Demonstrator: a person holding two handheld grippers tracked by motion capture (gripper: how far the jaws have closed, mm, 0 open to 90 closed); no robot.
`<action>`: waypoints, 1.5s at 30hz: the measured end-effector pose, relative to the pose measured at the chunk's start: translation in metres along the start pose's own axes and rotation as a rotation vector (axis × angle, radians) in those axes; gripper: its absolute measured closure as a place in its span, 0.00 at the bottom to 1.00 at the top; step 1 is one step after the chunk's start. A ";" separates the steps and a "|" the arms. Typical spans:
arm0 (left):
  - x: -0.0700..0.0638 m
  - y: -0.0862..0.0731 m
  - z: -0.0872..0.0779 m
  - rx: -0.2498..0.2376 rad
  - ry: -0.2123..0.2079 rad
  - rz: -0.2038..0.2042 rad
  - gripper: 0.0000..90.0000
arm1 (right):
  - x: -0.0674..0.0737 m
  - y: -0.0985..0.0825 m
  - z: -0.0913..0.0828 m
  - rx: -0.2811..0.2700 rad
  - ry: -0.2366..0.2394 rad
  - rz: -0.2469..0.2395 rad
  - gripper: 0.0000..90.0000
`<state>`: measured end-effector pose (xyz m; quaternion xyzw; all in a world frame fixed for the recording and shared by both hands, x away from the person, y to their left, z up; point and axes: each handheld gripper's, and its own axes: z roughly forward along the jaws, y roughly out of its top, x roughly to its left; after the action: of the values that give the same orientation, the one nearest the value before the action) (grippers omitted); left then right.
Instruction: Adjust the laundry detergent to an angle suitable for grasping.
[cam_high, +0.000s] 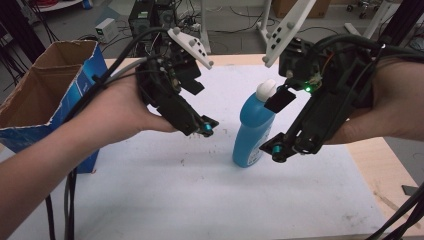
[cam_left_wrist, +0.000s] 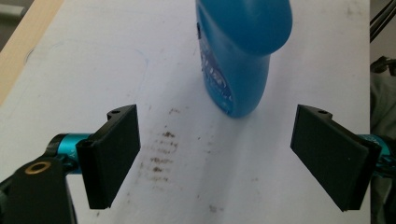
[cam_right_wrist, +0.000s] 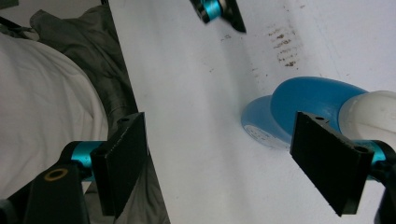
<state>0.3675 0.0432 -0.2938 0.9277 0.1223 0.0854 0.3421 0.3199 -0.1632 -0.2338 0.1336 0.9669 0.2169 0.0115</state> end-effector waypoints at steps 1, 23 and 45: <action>-0.002 0.001 0.003 -0.009 -0.003 -0.003 0.18 | 0.000 0.000 -0.001 -0.003 0.000 0.001 0.20; -0.019 0.014 0.051 -0.072 -0.038 -0.050 0.18 | 0.001 0.000 -0.007 -0.011 -0.002 -0.014 0.21; -0.029 0.017 0.085 -0.136 0.024 -0.128 0.18 | 0.000 -0.003 -0.011 -0.019 -0.014 -0.005 0.20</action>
<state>0.3633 -0.0296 -0.3482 0.8916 0.1792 0.0824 0.4076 0.3185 -0.1704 -0.2252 0.1326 0.9651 0.2249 0.0199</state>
